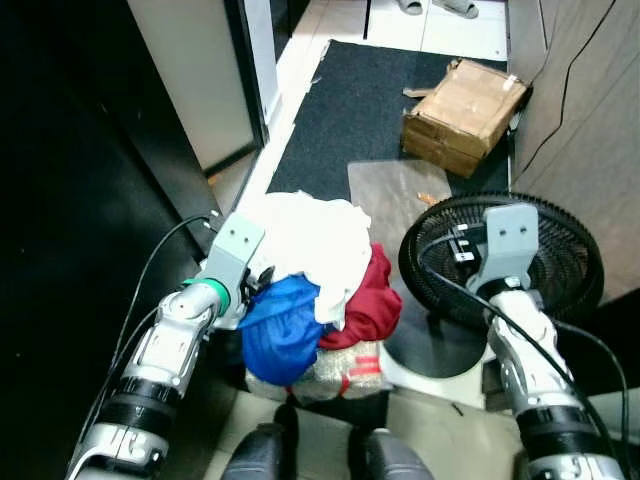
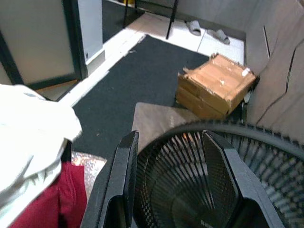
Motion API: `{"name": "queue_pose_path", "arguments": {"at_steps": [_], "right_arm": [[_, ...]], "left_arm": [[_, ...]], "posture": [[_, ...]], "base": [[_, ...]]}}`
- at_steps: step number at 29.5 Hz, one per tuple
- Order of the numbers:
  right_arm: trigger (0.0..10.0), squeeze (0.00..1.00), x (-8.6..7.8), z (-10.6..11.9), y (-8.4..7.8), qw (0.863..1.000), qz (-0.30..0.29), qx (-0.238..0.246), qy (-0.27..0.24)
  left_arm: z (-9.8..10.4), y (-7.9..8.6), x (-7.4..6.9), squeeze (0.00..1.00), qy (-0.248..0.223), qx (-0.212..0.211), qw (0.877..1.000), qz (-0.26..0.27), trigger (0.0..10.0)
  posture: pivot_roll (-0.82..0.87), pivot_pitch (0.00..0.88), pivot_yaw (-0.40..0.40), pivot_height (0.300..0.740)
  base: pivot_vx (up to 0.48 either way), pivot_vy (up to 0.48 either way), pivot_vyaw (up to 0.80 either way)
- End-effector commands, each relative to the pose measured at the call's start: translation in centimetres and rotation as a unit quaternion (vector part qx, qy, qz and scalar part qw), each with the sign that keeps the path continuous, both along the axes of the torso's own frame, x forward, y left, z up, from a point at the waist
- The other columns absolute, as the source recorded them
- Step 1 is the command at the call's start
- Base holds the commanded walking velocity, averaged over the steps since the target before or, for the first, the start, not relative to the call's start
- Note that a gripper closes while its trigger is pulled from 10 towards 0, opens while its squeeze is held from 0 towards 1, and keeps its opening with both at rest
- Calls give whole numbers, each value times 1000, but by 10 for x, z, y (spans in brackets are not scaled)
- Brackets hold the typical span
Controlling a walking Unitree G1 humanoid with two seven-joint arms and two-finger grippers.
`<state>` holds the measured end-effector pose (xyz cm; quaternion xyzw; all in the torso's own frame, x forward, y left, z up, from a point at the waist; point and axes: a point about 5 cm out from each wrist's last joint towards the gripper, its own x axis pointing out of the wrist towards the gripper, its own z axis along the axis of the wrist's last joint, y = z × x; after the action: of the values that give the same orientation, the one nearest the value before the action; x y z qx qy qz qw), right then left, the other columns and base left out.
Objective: Clothes washing
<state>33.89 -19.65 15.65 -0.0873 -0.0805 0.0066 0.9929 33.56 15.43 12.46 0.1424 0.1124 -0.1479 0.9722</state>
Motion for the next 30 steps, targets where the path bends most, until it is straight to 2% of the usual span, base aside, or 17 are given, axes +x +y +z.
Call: {"name": "queue_pose_path", "arguments": {"at_steps": [1,4,6,10,16,19,24,29,30], "right_arm": [[10000,0,0,-9,2,1000,9,-3,20],[10000,0,7,-6,12,999,33,-7,23],[10000,0,7,-6,12,999,33,-7,23],[10000,0,13,-4,21,998,53,-10,28],[10000,0,19,-5,23,997,67,-18,40],[10000,0,22,-4,23,996,69,-22,42],[10000,0,27,-4,15,997,55,-25,47],[10000,0,27,-8,11,997,46,-28,52],[10000,0,27,-8,11,997,46,-28,52]], "left_arm": [[-5,4,-4,0,10,-8,1000,11,10000],[-6,6,-12,0,9,-18,999,25,10000],[-6,6,-12,0,9,-18,999,25,10000],[-13,12,-24,0,18,-22,998,47,10000],[-21,16,-39,0,30,-27,997,70,10000],[-21,16,-41,0,32,-31,996,76,10000],[-9,6,-24,0,25,-50,996,71,10000],[5,6,3,0,9,-36,996,82,10000],[5,6,3,0,9,-36,996,82,10000]], "posture": [[-54,297,28,740],[-29,302,-17,740],[-29,302,-17,740],[-15,320,-49,740],[-2,348,-87,740],[-8,351,-89,740],[-13,347,-74,740],[-17,344,-66,740],[-17,344,-66,740]], "base": [[0,0,0],[0,0,0],[0,0,0],[0,0,0],[0,0,0],[0,0,0],[0,0,0],[0,0,0],[0,0,0]]}}
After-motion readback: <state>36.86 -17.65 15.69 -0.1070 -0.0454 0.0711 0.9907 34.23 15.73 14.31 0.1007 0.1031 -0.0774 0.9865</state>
